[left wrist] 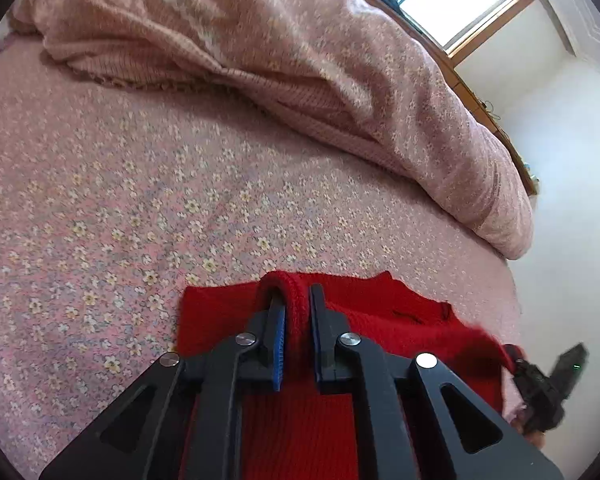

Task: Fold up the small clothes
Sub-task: 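Lift the hem with both grippers and fold it up onto the collar, then open both grippers to release the folded hem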

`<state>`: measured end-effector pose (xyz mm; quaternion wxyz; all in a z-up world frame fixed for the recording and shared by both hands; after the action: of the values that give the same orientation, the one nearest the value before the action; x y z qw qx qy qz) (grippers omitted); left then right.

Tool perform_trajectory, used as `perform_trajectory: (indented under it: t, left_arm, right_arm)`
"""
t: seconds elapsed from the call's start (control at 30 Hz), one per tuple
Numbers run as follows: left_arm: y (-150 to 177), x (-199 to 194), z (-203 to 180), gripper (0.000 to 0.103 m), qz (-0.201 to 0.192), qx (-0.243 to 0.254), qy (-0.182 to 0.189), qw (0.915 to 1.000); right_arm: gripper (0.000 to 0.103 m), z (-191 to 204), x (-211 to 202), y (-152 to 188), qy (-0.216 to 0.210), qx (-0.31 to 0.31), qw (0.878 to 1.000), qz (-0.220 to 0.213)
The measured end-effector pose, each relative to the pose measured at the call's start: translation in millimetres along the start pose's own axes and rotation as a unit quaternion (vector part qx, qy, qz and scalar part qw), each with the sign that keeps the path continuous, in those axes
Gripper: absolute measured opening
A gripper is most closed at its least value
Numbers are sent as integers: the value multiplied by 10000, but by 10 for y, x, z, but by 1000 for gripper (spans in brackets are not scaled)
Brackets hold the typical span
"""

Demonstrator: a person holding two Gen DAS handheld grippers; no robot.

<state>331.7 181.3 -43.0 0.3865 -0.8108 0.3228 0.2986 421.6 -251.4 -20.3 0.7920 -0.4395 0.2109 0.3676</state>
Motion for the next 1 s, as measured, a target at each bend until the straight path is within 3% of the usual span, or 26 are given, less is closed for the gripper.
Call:
perform_trajectory:
  t: [0.1,0.17,0.2,0.3,0.4,0.63,0.83,1.0]
  left_arm:
    - [16,-154,-11,27,-100,-48,309,9995]
    - [23,-282,11,36,-351,116,230,9991]
    - [55,-323,51,36,-372,189,51,9991]
    - [179,-358,122,36,-261,339,-149,9990]
    - [340,-302,149,36,6,381,-178,9991]
    - [588,-113,282,36,449,870,-732,9925]
    - [602,-153,323,33,340,686,-598,9953]
    - [672,-141,273,30,510,755,-484,9947]
  right_arm:
    - [27,-90,25,19,-119,398,9990,139]
    - [54,-128,-64,-28,-96,503,9987,-27]
    - [58,-137,-138,-53,-74,494,9987,-124]
    - [59,-73,-339,-90,-184,151,9994,-266]
    - [59,-105,-526,-70,59,-278,9988,-411]
    - [59,-126,-331,188,264,-709,9968,241]
    - [59,-203,-35,375,654,-912,9909,739]
    - [58,-243,-40,374,688,-876,9910,743]
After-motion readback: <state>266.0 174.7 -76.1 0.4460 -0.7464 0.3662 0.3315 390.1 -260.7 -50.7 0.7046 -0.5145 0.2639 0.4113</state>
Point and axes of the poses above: each gripper's, at about its wrist camera, not at the fingertips, and x roughly the way its jaws point, z to its left, y to its underside, the point moved 10 cm from there along x, roughly the way its jaws point, and after that the axes turned 4 degrees about x, right-handed, at the moved point
